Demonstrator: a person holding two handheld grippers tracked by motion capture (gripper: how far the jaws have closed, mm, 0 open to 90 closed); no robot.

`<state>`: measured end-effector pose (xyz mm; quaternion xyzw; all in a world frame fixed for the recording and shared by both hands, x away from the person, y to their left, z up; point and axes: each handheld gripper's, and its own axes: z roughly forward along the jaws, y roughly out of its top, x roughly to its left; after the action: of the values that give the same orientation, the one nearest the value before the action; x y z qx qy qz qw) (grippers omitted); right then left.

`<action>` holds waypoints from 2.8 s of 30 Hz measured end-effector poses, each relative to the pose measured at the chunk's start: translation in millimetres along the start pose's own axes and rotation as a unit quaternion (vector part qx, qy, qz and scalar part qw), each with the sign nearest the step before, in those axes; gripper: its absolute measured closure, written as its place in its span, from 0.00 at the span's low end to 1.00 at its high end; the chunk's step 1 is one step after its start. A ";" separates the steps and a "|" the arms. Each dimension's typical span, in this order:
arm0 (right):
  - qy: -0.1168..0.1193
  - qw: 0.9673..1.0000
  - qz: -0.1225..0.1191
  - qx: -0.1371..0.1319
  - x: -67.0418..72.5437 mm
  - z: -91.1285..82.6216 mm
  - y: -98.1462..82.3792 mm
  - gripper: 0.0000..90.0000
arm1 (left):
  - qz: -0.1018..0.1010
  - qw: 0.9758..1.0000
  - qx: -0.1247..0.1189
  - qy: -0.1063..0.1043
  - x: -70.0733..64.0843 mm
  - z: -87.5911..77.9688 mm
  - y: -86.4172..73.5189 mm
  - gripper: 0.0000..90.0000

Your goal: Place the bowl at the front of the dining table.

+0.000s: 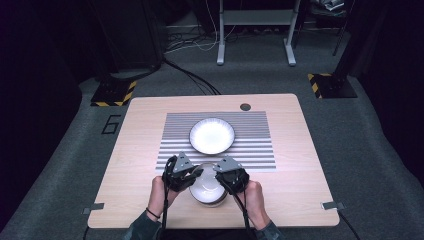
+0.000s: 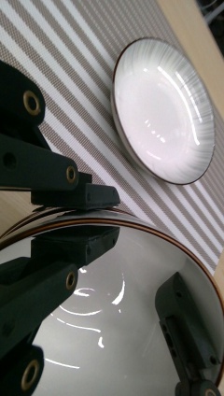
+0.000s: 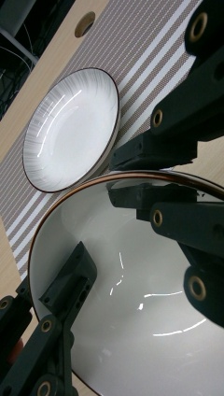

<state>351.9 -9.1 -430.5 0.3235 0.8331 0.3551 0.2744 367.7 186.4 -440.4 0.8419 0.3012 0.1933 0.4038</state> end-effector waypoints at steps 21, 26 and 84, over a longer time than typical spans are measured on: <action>-0.012 1.000 -0.003 -0.029 2.2 -12.5 9.7 0.90 | 0.025 0.999 -0.034 0.024 -4.3 -14.4 8.7 0.92; -0.016 0.999 -0.006 -0.038 1.9 -17.6 14.1 0.90 | 0.029 0.998 -0.039 0.028 -4.1 -18.5 12.4 0.92; -0.038 0.998 -0.021 -0.051 -23.9 -22.7 50.2 0.90 | 0.039 0.996 -0.062 0.044 14.8 -23.7 53.1 0.92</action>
<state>368.9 -9.1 -372.9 0.3043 0.8097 0.3788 0.3291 383.9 183.5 -382.7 0.8169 0.2728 0.2642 0.4340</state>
